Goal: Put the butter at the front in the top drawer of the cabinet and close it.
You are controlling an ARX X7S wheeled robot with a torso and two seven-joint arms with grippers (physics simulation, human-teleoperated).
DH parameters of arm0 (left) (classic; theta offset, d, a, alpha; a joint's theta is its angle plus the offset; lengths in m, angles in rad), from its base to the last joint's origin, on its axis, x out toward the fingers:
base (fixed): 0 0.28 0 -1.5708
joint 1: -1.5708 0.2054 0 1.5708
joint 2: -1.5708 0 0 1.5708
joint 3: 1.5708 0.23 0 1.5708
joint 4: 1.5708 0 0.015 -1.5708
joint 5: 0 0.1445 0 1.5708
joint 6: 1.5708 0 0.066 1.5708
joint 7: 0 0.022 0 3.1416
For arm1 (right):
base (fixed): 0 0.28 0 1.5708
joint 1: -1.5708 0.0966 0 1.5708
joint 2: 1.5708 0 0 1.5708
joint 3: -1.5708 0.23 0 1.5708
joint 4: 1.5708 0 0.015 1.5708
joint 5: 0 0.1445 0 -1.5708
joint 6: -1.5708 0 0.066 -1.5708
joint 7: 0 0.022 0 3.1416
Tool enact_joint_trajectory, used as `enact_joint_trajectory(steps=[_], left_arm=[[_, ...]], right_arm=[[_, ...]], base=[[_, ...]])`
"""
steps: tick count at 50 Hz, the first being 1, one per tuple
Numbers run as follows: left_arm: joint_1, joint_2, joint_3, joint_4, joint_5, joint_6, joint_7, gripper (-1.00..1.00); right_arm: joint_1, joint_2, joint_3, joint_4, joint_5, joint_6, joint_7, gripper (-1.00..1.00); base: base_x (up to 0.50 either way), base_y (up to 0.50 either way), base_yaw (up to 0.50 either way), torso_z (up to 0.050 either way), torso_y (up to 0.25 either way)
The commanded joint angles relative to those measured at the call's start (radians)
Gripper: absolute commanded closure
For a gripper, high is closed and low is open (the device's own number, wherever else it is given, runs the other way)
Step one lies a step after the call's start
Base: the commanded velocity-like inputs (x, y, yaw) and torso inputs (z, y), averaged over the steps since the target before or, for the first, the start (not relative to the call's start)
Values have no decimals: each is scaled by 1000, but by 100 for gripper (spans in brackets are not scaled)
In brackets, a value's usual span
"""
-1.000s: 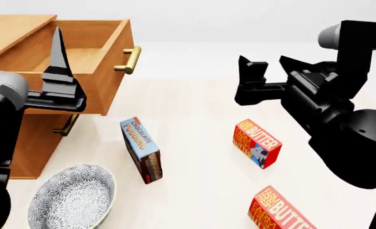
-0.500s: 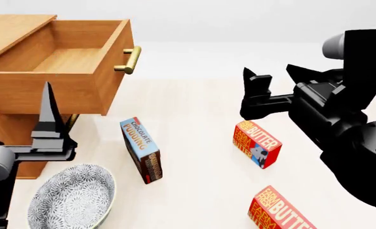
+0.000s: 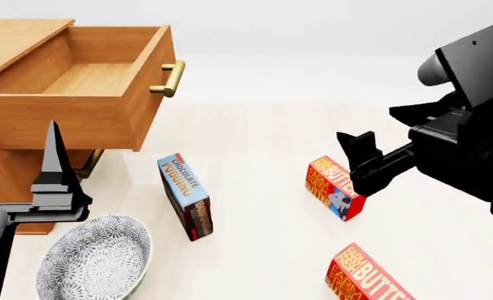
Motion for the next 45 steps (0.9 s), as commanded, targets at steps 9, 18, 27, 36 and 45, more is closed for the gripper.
enact_joint_trajectory(steps=[9,18,27,36,45], left_arm=[[-1,25,11,-25,0,26,40,-100],[2,36,14,-26,-7,35,51,-100],[-1,46,21,-33,-11,45,71,-100],[29,47,11,-39,-5,69,75,-100],[13,64,22,-47,-8,70,92,-100]], right_arm=[[176,28,-272,227,-381,70,-536,-100],[190,-2,-397,328,-590,-24,-716,-100],[215,-88,-517,540,-766,-119,-834,-100],[269,-173,-615,746,-907,-209,-927,-100],[286,-256,-697,935,-1007,-295,-1015,-100]], base=[[0,0,0,0,0],[0,0,0,0,0],[0,0,0,0,0],[0,0,0,0,0],[0,0,0,0,0]])
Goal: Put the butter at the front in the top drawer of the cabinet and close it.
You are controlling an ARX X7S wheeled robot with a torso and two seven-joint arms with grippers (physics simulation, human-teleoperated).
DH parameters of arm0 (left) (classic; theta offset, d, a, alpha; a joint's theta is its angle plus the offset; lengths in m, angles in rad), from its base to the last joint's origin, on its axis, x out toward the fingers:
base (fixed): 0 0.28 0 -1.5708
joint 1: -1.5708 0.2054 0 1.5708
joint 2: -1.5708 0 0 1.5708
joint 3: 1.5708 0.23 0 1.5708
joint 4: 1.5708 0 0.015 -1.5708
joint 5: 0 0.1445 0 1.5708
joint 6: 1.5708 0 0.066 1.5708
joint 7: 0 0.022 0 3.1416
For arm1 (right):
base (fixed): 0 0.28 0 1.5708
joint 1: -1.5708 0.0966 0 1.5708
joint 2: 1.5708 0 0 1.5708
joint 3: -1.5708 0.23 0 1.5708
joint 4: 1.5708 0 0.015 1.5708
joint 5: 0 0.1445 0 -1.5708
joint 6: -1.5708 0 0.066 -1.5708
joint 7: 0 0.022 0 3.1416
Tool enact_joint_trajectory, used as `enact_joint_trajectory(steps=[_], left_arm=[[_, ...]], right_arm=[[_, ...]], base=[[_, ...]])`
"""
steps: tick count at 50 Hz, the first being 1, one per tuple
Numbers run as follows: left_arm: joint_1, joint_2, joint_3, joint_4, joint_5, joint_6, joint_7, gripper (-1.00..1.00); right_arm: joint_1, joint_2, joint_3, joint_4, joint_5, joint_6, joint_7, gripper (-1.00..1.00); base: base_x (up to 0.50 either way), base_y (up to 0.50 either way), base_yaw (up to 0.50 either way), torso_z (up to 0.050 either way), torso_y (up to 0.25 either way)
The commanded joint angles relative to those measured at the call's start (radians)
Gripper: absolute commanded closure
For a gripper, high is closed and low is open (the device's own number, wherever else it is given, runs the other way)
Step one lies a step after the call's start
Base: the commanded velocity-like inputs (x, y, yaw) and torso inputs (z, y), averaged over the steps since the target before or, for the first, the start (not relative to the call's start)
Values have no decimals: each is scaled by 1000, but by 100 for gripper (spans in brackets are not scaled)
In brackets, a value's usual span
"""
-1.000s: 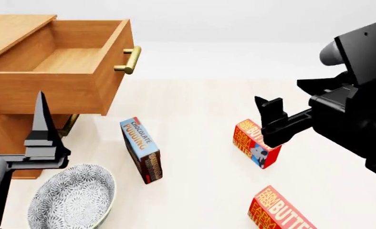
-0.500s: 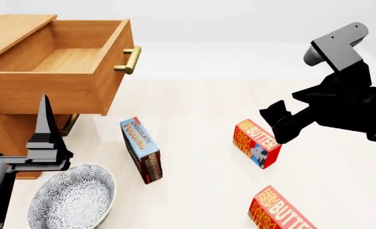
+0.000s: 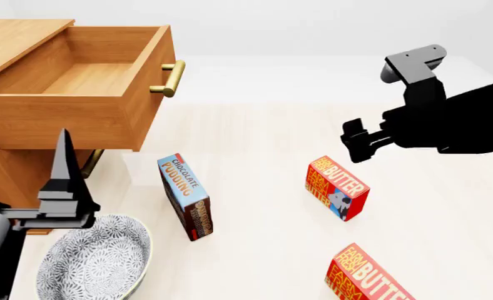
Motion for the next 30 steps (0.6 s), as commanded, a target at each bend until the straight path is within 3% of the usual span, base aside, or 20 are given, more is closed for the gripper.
enact_joint_trajectory(steps=[1,20,30], left_arm=[[-6,16,9,-9,0,6,18,-100],[10,34,13,-14,7,16,21,-100],[3,41,15,-14,5,16,27,-100]], right_arm=[[34,-105,-119,248,-155,-113,-132,-100],[75,-404,-344,899,-408,-394,-468,-100],[58,-427,-319,914,-480,-384,-494,-100]], base=[[0,0,0,0,0],[0,0,0,0,0],[0,0,0,0,0]])
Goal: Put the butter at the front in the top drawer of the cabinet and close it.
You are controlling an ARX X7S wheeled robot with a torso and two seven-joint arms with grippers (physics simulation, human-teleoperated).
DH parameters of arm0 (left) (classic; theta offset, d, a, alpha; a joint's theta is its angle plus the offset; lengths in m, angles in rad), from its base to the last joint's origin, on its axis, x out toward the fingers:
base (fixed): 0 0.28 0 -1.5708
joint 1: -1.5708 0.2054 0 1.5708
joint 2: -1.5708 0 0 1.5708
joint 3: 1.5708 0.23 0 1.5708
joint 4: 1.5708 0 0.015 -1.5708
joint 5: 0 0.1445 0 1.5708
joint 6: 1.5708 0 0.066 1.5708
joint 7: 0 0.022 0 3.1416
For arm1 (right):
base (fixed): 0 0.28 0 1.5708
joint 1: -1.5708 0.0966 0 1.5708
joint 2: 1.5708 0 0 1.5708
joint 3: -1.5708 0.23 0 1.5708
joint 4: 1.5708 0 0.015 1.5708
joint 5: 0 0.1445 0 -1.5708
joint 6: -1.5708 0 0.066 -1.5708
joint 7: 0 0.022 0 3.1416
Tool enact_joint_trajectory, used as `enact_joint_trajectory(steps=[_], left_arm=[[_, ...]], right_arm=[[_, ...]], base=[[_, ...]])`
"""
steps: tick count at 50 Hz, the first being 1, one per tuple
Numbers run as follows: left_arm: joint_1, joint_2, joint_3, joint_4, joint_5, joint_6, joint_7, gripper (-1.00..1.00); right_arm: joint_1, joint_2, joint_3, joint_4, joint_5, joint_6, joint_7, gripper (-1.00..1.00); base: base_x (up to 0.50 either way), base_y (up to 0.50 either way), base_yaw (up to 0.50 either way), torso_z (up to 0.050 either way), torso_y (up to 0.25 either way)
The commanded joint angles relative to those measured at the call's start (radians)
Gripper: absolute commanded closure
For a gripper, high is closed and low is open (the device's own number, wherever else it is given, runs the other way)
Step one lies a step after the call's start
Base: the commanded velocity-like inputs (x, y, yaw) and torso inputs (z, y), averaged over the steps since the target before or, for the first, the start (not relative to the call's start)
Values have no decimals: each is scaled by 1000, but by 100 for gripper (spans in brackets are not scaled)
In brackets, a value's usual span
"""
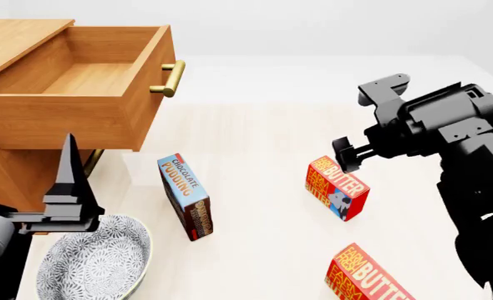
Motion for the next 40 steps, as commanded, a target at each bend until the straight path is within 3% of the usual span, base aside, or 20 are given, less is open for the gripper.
enact_joint_trajectory(steps=[1,22,40], left_arm=[[-1,8,1,-1,0,4,6,-100],[39,10,-15,10,11,27,-1,-100],[-6,32,5,-11,-8,11,27,-100]], right_arm=[[-5,-75,-22,137,-111,-45,-87,-100],[-69,-90,12,123,-188,-52,-139,-100],[-110,-61,37,86,-183,-35,-114,-100]], base=[[0,0,0,0,0],[0,0,0,0,0],[0,0,0,0,0]])
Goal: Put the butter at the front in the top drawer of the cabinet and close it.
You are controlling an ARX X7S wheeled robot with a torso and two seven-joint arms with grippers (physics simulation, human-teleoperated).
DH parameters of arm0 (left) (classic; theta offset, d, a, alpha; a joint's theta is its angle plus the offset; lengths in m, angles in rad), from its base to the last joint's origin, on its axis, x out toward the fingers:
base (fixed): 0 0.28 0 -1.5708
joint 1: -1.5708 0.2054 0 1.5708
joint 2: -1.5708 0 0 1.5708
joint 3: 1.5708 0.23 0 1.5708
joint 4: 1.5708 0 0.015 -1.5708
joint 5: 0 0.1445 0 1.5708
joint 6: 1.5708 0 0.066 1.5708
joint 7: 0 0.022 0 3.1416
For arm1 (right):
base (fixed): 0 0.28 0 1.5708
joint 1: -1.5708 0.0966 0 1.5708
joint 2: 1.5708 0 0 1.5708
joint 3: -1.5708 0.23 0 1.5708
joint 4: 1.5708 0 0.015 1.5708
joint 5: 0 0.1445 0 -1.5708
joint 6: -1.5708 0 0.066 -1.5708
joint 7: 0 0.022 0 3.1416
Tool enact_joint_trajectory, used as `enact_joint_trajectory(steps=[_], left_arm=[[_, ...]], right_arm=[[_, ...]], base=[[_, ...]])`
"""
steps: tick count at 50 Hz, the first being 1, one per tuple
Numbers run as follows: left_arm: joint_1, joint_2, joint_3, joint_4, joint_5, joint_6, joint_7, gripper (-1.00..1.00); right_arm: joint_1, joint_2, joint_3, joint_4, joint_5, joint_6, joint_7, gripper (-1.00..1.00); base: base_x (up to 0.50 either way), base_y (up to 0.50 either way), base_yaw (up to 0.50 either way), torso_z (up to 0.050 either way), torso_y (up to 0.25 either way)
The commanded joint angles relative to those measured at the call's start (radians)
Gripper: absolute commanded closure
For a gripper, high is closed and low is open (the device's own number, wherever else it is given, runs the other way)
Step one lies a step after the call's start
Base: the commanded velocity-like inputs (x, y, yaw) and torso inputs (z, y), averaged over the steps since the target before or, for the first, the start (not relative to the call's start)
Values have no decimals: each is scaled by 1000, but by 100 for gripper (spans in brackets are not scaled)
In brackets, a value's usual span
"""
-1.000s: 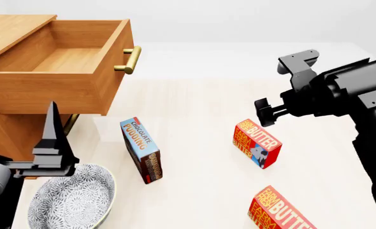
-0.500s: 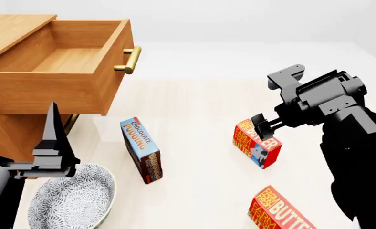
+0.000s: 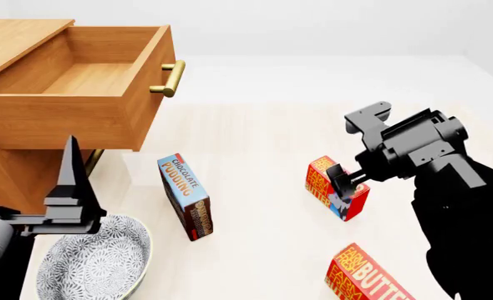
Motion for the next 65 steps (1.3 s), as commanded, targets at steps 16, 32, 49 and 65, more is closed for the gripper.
enact_joint_trajectory(steps=[16,32,49,65], left_arm=[[-17,24,12,-11,-14,2,23,-100],[-33,42,22,-26,-21,-1,39,-100],[-53,53,33,-41,-11,-19,44,-100],[-46,54,23,-43,-9,-12,44,-100]], right_arm=[[-38,-17,30,35,-43,-29,-19,-100],[-57,-17,122,37,-139,-26,-24,-100],[-56,-24,239,37,-275,-7,-42,-100],[-61,-32,308,38,-360,-5,-61,-100]], base=[[0,0,0,0,0],[0,0,0,0,0],[0,0,0,3,-17],[0,0,0,20,-111]])
